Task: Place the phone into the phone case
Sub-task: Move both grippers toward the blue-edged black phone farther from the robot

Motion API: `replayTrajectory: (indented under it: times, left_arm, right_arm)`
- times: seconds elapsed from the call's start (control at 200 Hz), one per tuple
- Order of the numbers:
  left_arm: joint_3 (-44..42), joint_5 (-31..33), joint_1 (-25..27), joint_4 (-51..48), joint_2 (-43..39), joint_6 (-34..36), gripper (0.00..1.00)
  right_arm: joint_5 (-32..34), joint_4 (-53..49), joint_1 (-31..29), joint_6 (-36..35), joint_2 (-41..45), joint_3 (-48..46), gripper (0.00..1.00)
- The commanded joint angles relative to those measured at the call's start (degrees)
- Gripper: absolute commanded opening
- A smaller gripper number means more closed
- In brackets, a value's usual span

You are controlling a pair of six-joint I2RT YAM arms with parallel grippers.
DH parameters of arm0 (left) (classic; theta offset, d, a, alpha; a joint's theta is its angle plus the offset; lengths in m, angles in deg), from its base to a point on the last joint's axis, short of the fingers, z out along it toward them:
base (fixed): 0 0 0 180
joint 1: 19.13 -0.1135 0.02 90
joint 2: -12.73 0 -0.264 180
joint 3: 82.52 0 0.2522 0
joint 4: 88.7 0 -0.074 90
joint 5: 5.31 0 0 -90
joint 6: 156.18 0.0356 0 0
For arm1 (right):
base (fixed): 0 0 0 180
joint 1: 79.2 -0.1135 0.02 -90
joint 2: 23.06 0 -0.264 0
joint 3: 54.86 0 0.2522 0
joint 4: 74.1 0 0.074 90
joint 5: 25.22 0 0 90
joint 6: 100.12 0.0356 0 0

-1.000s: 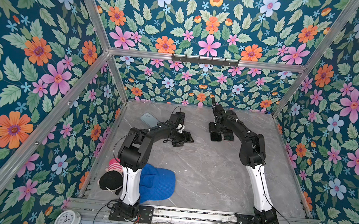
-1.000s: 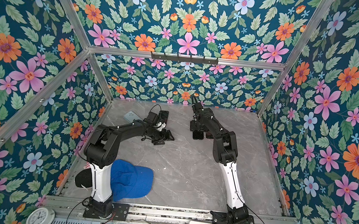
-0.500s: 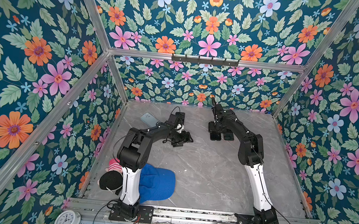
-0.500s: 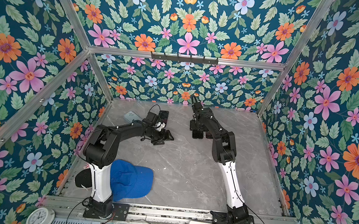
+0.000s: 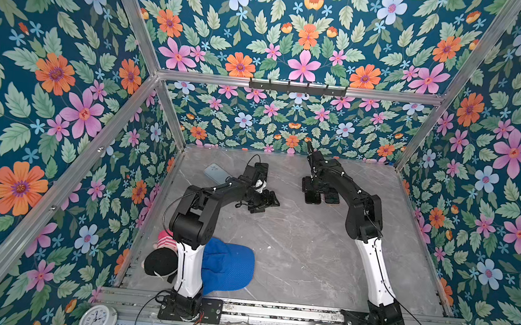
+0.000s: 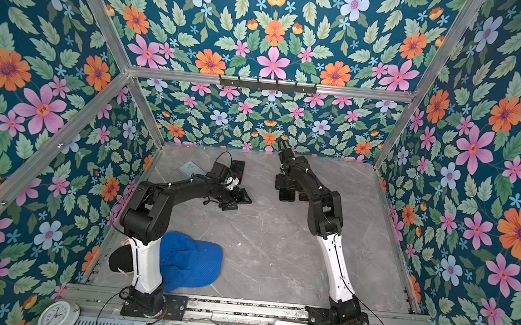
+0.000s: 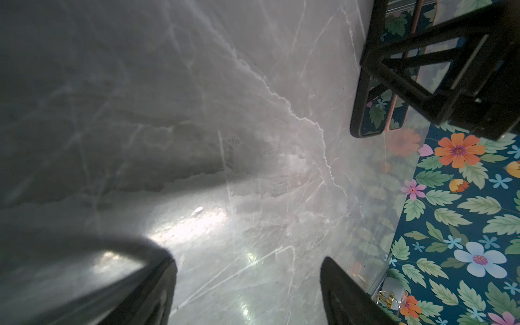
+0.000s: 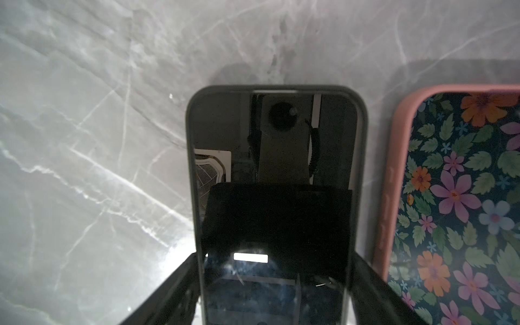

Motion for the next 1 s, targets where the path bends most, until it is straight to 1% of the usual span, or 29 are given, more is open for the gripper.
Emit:
replayTrajectory:
  times: [0.0, 0.02, 0.12, 0.14, 0.225, 0.45, 0.685, 0.83, 0.995]
  left_arm:
    - [-0.2, 0.9, 0.0, -0.7, -0.2, 1.0, 0.82]
    - [-0.2, 0.9, 0.0, -0.7, -0.2, 1.1, 0.83]
    - [-0.4, 1.0, -0.4, -0.7, 0.1, 1.3, 0.83]
    - [-0.4, 1.0, -0.4, -0.7, 0.1, 1.4, 0.83]
    - [-0.5, 0.9, -0.5, -0.7, -0.2, 1.5, 0.83]
    - [-0.6, 1.1, -1.2, -1.0, -1.1, 2.5, 0.83]
    - [-1.1, 1.4, -2.5, -1.8, -3.4, 3.3, 0.82]
    - [-0.3, 4.9, -4.6, -6.5, -7.1, 4.7, 0.81]
    - [-2.3, 9.3, -9.9, -8.7, -11.0, 5.3, 0.78]
  right_arm:
    - [0.9, -1.4, -0.1, 0.6, 0.2, 0.5, 0.82]
    - [1.0, -1.3, -0.1, 0.6, 0.1, 0.4, 0.84]
    - [1.2, -1.3, -0.2, 0.6, 0.3, 0.2, 0.85]
    - [1.4, -1.4, -0.2, 0.6, 0.3, 0.3, 0.88]
    - [2.0, -1.2, -0.5, 0.4, 0.9, 0.0, 0.9]
    - [3.3, -1.4, -0.7, 0.1, 2.6, -1.0, 0.92]
    - [4.8, -2.2, -1.7, 0.5, 6.5, -2.5, 0.91]
    - [2.1, 2.3, -4.1, 2.2, 11.1, -7.0, 0.88]
    - [-1.8, 4.5, -6.8, 5.0, 11.3, -7.3, 0.83]
